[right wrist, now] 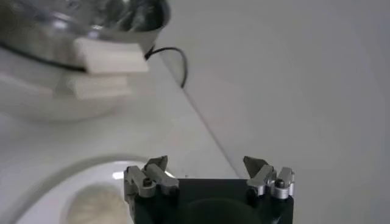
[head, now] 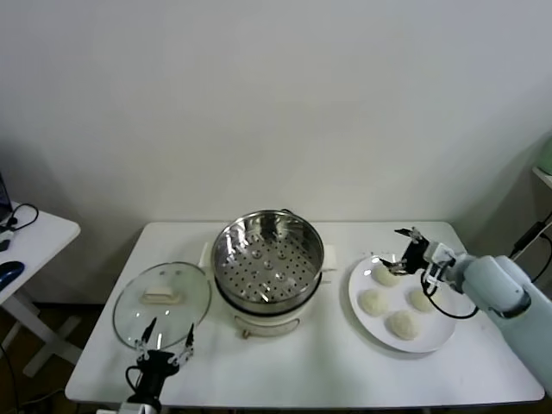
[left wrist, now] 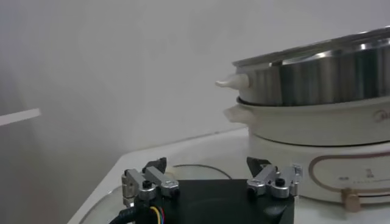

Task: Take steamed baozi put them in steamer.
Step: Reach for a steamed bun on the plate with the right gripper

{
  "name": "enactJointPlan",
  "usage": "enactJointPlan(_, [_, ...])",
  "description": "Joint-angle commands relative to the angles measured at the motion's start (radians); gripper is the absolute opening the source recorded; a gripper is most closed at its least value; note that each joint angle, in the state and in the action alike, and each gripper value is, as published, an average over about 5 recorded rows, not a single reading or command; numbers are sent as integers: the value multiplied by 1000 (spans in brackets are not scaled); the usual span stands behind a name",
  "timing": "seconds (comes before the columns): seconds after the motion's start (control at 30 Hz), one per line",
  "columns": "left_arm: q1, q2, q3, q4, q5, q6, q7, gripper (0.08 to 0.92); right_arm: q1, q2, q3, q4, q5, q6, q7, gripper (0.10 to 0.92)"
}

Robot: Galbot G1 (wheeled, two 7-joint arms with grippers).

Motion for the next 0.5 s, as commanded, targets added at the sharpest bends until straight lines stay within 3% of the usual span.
enactJointPlan(0.03, [1,-2,7,2,10,-2,1,823,648,-97,-670,-235,14,115,-305,823])
enactJointPlan(0.23, [4,-4,11,2,16,-5,3,823,803,-38,-899,-271,112,83,-304,823])
enactJointPlan(0.5, [2,-6,10,12,29,-6,6,823,740,61,-910,-351,111,43,-277,823])
